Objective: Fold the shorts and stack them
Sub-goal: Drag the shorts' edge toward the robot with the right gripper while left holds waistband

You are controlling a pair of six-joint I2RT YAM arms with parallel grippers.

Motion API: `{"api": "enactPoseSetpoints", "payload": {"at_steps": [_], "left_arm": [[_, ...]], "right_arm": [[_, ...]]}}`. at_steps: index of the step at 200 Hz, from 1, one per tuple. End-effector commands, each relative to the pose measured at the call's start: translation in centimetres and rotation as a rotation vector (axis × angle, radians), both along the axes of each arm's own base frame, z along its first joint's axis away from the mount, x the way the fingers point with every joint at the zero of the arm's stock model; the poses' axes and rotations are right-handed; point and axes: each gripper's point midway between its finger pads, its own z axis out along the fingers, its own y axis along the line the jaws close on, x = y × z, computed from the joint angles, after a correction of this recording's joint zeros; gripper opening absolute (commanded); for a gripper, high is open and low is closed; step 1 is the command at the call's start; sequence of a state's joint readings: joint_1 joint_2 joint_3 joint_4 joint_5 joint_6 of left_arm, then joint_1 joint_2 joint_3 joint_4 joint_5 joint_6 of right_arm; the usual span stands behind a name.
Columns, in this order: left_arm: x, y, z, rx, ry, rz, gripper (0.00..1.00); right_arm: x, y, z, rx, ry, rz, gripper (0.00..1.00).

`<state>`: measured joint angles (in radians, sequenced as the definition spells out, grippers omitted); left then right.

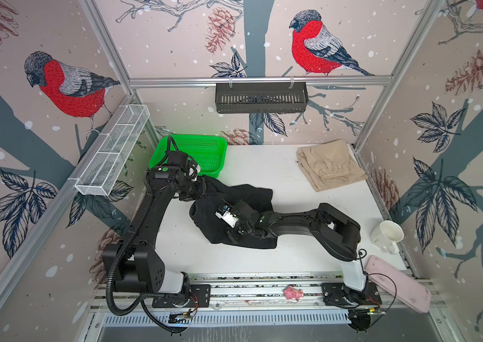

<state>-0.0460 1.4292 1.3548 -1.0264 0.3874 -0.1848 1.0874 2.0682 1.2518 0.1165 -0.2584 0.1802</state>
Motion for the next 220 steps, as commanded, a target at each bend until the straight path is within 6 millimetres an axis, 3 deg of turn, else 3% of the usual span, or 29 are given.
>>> {"api": "enactPoseSetpoints", "payload": {"at_steps": [1, 26, 38, 55, 70, 85, 98, 113, 133, 162, 187, 220], "left_arm": [[0.0, 0.2, 0.1, 0.005, 0.000, -0.002, 0.00], [0.2, 0.2, -0.1, 0.003, 0.008, -0.001, 0.00], [0.3, 0.2, -0.1, 0.004, 0.010, -0.001, 0.00], [0.5, 0.6, 0.1, 0.026, 0.002, 0.011, 0.00], [0.6, 0.4, 0.4, 0.012, -0.001, 0.024, 0.00], [0.7, 0.1, 0.7, -0.007, -0.008, 0.040, 0.00], [0.8, 0.0, 0.8, -0.003, -0.018, 0.054, 0.00], [0.9, -0.5, 0.9, 0.020, -0.034, 0.062, 0.00], [0.8, -1.6, 0.9, 0.054, -0.038, 0.053, 0.00], [1.0, -3.3, 1.4, 0.036, -0.066, 0.071, 0.00], [0.7, -5.4, 1.2, 0.042, -0.087, 0.075, 0.00], [0.5, -9.3, -1.0, 0.014, -0.081, 0.056, 0.00]], "right_arm": [[-1.4, 1.8, -0.5, 0.027, 0.045, 0.061, 0.06], [-1.9, 3.0, -2.6, -0.017, 0.089, 0.064, 0.07], [-1.5, 3.1, -2.6, -0.013, 0.074, 0.031, 0.09], [-0.7, 3.0, 0.0, 0.056, 0.038, 0.003, 0.12], [1.1, 2.2, 3.3, 0.121, 0.023, -0.054, 0.23], [2.7, -0.1, 6.1, 0.186, 0.023, -0.125, 0.29], [3.8, -3.1, 7.3, 0.198, 0.014, -0.198, 0.32], [4.0, -7.2, 6.4, 0.138, -0.018, -0.292, 0.31], [2.4, -12.4, 3.2, 0.049, 0.016, -0.374, 0.20], [-0.2, -17.2, -0.7, -0.045, 0.062, -0.442, 0.09], [-1.5, -18.7, -2.0, -0.047, 0.080, -0.461, 0.06], [-2.5, -18.1, -1.7, -0.019, 0.065, -0.437, 0.06]]}}
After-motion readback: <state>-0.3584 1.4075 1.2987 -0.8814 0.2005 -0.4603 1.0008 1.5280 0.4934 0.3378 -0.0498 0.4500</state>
